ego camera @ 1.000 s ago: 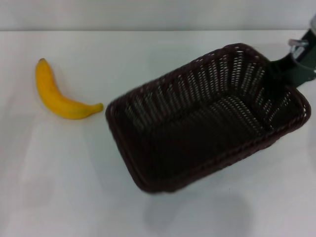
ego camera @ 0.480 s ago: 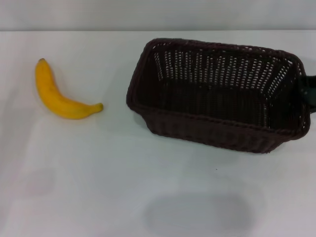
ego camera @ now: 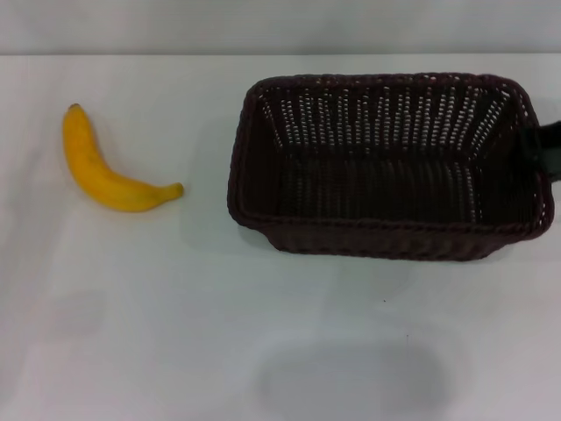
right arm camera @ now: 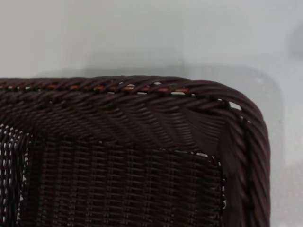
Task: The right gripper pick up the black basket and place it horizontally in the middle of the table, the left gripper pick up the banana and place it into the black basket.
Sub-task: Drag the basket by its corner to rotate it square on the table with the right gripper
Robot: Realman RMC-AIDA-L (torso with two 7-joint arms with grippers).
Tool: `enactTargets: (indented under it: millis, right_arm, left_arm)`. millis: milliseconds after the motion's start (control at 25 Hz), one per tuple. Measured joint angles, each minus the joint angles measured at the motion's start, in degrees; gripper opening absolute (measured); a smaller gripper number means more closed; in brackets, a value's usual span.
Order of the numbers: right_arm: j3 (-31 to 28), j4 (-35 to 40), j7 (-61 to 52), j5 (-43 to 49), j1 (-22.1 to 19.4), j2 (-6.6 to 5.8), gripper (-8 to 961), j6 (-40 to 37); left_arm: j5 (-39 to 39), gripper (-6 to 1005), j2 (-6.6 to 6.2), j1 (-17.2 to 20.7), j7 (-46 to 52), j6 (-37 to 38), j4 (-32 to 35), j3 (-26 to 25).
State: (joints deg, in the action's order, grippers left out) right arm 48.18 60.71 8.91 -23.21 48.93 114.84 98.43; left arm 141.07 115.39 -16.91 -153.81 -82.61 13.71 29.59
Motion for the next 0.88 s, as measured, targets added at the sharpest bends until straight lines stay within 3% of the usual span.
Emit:
enactTargets:
  millis: [440, 640, 880]
  right_arm:
    - [5.3, -1.5, 4.1, 1.5, 2.5, -1.77, 131, 1.9]
    - [5.8, -2.5, 5.1, 1.6, 2.5, -1.69, 128, 2.1]
    - [9.2, -0.6, 6.3, 2.2, 1.8, -0.18, 126, -0.8]
  left_arm:
    - [0.0, 877, 0.6, 1.0, 0.0, -0.7, 0.0, -0.2]
    - [0.0, 877, 0.64, 1.2, 0.0, -0.8, 0.0, -0.1]
    - [0.0, 876, 0.63, 1.1, 0.0, -0.9, 0.0, -0.1]
